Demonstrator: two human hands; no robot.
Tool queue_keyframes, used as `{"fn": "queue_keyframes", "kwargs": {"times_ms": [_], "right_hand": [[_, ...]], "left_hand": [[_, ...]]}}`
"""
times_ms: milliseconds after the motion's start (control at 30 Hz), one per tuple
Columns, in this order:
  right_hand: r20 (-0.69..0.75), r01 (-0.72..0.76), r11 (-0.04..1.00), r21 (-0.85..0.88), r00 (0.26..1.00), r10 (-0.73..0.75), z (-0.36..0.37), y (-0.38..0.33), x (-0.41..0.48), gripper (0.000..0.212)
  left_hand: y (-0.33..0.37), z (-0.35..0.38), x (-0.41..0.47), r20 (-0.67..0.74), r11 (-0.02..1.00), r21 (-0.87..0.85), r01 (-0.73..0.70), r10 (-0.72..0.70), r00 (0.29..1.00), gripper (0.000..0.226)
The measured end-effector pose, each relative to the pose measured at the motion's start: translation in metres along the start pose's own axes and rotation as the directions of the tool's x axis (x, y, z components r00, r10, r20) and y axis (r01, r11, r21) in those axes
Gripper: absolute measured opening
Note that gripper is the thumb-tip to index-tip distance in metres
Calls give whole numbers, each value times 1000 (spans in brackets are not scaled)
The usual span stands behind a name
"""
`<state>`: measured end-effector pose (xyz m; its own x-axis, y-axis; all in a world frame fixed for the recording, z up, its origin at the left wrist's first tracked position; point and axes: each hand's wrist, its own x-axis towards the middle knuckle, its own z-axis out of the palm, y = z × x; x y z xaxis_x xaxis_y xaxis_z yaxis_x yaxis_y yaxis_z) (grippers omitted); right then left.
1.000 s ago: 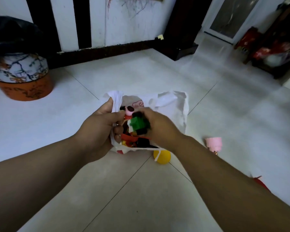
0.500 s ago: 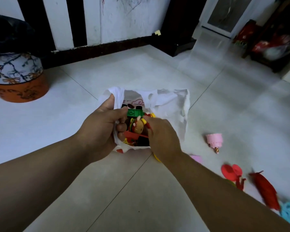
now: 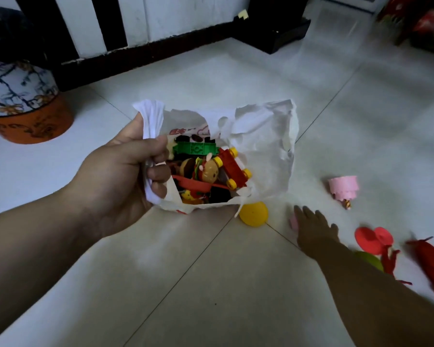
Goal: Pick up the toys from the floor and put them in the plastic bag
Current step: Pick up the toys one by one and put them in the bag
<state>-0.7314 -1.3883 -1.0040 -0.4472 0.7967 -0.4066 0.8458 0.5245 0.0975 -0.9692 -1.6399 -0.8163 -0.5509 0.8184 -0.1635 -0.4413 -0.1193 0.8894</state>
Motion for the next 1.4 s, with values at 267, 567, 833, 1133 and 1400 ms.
{"fn": "queue_keyframes", "kwargs": {"times_ms": [267,567,833,1133,1400], "right_hand": [[-172,54,999,-4,984,-54,30,10,-24,43],[-177,243,771,588,969,-170,-3,-89,0,53],[-9,93,935,342,995,-96,12,-93,29,75],[65,-65,532,845,998,18,25,-37,-54,14],[244,-241,-45,970,967,69,-17,-73,-5,32]], "left_hand": [[-2,-1,4,-4,999,30,11,-11,1000,20],[3,-1,0,-54,999,39,6,-4,999,22],[2,3,-3,-68,999,49,1,2,998,17],[4,11,-1,-80,999,44,6,-2,997,36],[5,9,-5,-111,1000,13,0,2,994,35]]}}
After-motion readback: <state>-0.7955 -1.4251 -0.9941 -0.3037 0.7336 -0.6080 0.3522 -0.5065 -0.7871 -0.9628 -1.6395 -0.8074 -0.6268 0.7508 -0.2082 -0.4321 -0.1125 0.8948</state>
